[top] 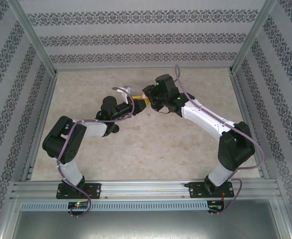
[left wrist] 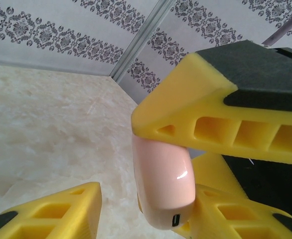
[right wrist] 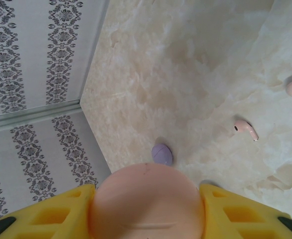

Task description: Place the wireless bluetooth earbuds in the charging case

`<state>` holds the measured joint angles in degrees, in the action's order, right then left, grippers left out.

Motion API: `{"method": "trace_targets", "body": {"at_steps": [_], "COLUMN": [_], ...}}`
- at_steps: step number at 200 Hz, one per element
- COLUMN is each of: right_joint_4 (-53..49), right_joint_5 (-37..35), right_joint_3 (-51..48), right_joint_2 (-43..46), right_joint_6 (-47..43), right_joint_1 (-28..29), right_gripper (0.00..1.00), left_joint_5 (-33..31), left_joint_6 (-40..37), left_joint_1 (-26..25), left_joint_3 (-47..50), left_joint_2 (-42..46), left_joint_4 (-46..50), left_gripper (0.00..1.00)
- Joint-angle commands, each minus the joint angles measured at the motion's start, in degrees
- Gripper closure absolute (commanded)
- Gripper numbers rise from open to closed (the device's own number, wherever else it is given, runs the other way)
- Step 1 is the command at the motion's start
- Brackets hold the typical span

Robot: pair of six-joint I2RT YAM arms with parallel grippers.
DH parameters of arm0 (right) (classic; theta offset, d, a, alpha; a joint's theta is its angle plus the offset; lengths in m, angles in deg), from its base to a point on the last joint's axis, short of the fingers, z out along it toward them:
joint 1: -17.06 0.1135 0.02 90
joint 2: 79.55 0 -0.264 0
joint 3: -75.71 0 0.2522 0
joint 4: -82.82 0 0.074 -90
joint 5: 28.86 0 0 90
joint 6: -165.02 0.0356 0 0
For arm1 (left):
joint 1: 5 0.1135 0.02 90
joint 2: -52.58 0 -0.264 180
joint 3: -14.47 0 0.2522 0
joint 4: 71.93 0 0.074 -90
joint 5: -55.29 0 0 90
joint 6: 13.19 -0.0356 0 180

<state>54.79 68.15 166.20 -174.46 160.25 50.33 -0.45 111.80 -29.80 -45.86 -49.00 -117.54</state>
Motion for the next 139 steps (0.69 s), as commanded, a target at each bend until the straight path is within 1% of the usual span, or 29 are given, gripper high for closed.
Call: {"method": "trace_targets", "body": {"at_steps": [1,34,81,139], "right_joint_4": [1.03,1.35,1.61,1.34], "right_joint_5": [0.57,0.64,0.37,-0.42], "right_joint_3": [-0.18,-0.45,-0.88,-1.05], "right_joint_2": [0.61,0.61,1.04,0.96], "right_joint_6": [-0.05,0.27,0.37,0.29], "right_joint_1": [0.91,1.0,0.99,0.36], "right_gripper": [0.69,0.69,0.69,0.69], "left_joint_5": [-0.25,-1.08,-0.88,-0.75], "left_joint_6": [0.0,0.43,0.97,1.18], "left_joint_1": [-0.61,-0.63,-0.67,-0.62], "left_joint_3": [-1.94,-2.51,-2.78,-0.64], "left_joint_2": [-0.28,-0.44,-1.34,-0.59], "left_joint_4": [-3.32,-4.08,-4.56,-5.32], "left_gripper": [0.52,0.48,0.55,0.54]}}
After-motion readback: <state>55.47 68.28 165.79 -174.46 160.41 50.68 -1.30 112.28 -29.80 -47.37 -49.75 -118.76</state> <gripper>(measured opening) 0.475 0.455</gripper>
